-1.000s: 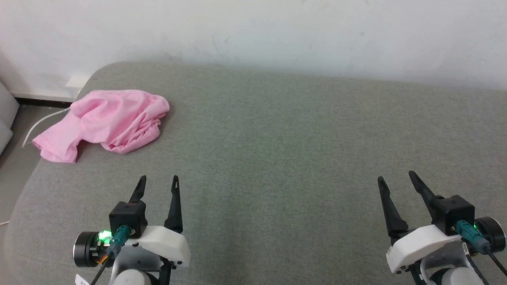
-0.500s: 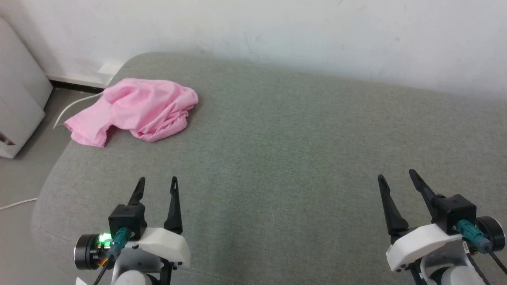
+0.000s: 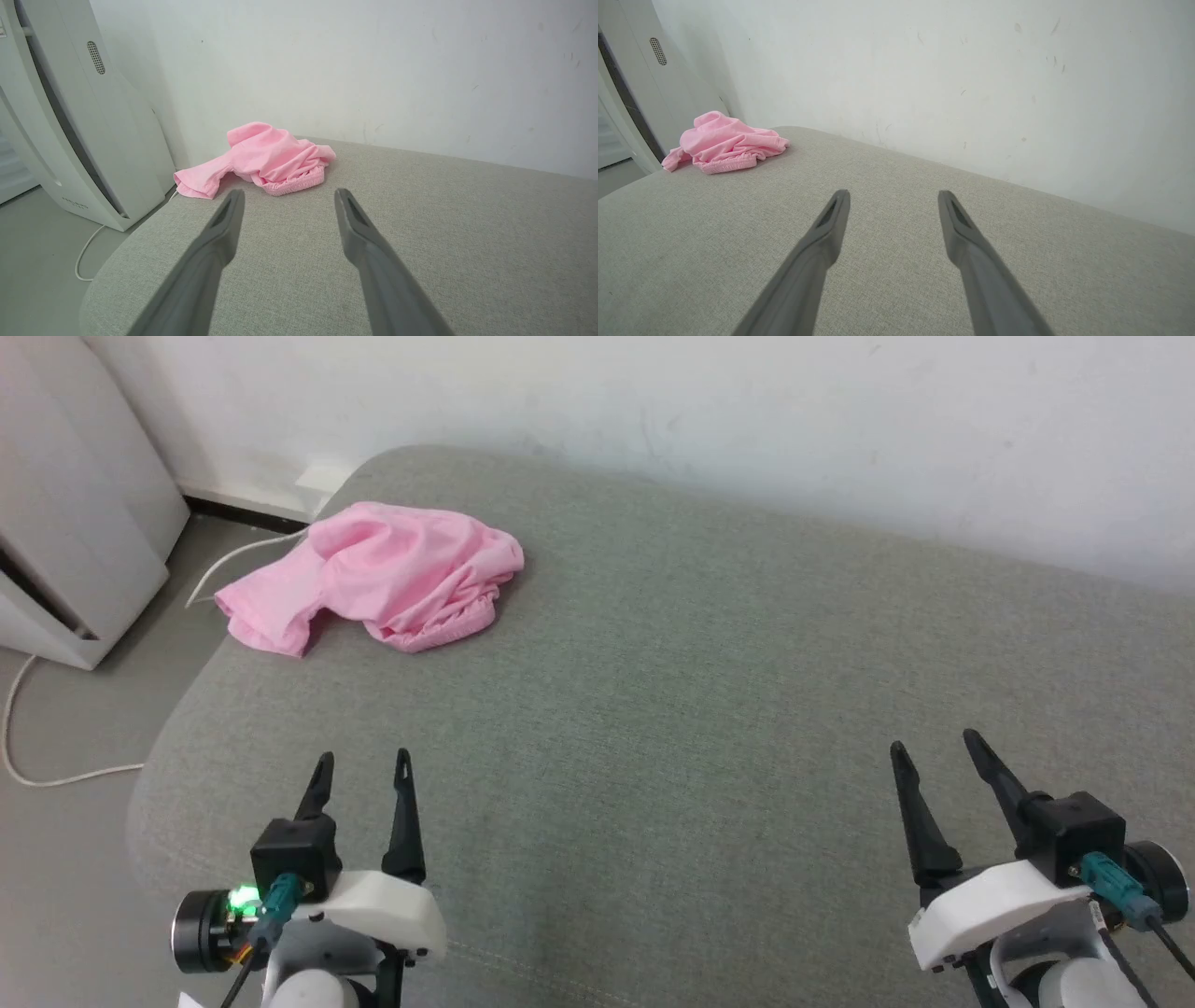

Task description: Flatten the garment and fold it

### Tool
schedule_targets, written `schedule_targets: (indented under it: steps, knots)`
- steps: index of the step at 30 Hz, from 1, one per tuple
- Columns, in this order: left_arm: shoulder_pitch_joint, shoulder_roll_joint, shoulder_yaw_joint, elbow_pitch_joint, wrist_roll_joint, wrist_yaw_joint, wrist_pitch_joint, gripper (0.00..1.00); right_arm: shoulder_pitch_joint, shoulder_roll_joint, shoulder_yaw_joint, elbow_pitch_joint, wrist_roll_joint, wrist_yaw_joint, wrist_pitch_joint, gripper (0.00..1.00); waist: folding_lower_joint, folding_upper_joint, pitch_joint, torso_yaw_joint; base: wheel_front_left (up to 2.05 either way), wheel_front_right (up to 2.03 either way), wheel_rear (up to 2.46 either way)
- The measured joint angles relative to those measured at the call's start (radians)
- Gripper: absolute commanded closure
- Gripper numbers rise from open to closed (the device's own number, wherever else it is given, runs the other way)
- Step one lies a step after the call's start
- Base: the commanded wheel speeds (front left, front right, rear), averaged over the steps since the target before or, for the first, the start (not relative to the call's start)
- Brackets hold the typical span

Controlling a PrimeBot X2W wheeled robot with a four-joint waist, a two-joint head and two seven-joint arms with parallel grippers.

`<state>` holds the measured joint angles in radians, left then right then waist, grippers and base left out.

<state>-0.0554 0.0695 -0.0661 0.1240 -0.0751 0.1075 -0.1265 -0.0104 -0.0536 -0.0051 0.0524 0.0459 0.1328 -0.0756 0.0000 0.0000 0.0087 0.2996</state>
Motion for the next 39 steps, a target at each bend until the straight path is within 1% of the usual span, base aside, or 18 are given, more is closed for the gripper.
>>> schedule_targets:
  steps: [22,39]
  knots:
    - [-0.019,0.013,-0.013,0.042,-0.035,0.036,-0.047,0.0,-0.006,0.0,0.005,0.02,0.017,0.0,-0.031,0.0,0.0,0.0,-0.002,0.117,0.0,0.0,0.0]
    - [-0.035,0.023,-0.02,0.073,-0.059,0.078,-0.082,0.0,-0.021,0.0,0.016,0.036,0.031,0.0,-0.049,0.0,0.0,0.0,-0.001,0.204,0.0,0.0,0.0]
